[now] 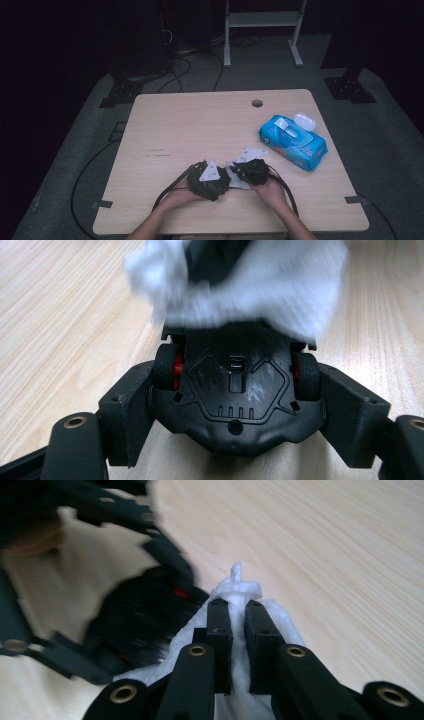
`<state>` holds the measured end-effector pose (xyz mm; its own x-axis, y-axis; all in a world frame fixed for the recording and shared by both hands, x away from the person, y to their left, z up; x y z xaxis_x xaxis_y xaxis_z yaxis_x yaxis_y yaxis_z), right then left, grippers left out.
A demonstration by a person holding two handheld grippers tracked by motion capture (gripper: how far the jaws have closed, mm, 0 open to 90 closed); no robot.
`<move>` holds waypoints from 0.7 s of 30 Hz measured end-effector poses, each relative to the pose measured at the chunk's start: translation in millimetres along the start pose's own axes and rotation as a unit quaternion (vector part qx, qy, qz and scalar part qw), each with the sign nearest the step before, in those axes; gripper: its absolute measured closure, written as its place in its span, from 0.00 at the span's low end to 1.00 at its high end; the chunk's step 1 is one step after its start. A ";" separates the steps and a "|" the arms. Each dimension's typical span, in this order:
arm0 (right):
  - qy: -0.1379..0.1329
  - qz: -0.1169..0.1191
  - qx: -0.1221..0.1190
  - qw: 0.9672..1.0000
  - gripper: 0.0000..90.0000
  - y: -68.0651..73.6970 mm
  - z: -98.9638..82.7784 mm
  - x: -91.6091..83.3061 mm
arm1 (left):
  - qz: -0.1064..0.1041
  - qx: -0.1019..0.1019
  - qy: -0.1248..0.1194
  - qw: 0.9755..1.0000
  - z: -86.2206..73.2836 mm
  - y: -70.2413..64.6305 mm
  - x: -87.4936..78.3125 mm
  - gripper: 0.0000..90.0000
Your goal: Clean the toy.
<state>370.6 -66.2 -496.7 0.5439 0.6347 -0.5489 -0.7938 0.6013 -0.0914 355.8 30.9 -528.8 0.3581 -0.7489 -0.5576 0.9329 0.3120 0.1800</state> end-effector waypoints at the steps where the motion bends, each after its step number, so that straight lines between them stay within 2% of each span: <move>1: 0.000 0.012 -0.004 1.000 0.92 6.1 2.3 3.1 | 0.000 -0.002 -0.001 1.000 0.1 0.2 0.1 0.26; 4: -0.001 0.047 -0.009 0.999 0.91 24.0 7.0 11.9 | 0.001 -0.006 0.005 1.000 -2.0 1.0 0.7 0.26; 5: 0.001 0.053 -0.008 0.999 0.91 27.5 7.8 13.9 | 0.002 -0.012 -0.002 1.000 -2.0 1.4 0.6 0.26; 7: 0.001 0.094 -0.002 0.996 0.91 39.1 9.9 20.2 | 0.005 -0.010 0.002 1.000 -2.2 2.8 -0.5 0.26; 10: 0.002 0.105 -0.018 0.994 0.91 48.2 10.5 23.3 | 0.005 -0.008 0.003 1.000 -3.5 3.4 -1.4 0.26; 12: 0.004 0.103 -0.016 0.995 0.91 43.3 9.6 20.4 | 0.005 -0.007 0.002 1.000 -2.9 4.1 -2.2 0.26; 14: 0.003 0.089 -0.010 0.996 0.91 33.6 7.2 15.2 | 0.006 -0.004 0.002 1.000 -3.1 5.4 -3.0 0.26; 17: 0.005 0.055 0.003 0.998 0.91 8.8 -2.3 -0.3 | 0.014 -0.001 0.008 1.000 -5.7 10.5 -6.8 0.26; 21: 0.010 0.033 0.025 0.999 0.91 -13.7 -15.9 -19.0 | 0.022 -0.008 0.009 1.000 -9.2 16.1 -9.8 0.26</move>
<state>366.8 -94.2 -498.2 0.4842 0.6642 -0.5696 -0.8134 0.5815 -0.0135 367.0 48.7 -527.8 0.3976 -0.7241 -0.5636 0.9156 0.3533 0.1920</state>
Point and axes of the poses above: each handheld gripper's, and its own axes: x roughly forward along the jaws, z roughly out of its top, y roughly to its left, the point moved 8 cm from there along x, roughly forward along the jaws, and after that the axes turned 7 degrees about -y, right-handed, at the moved point
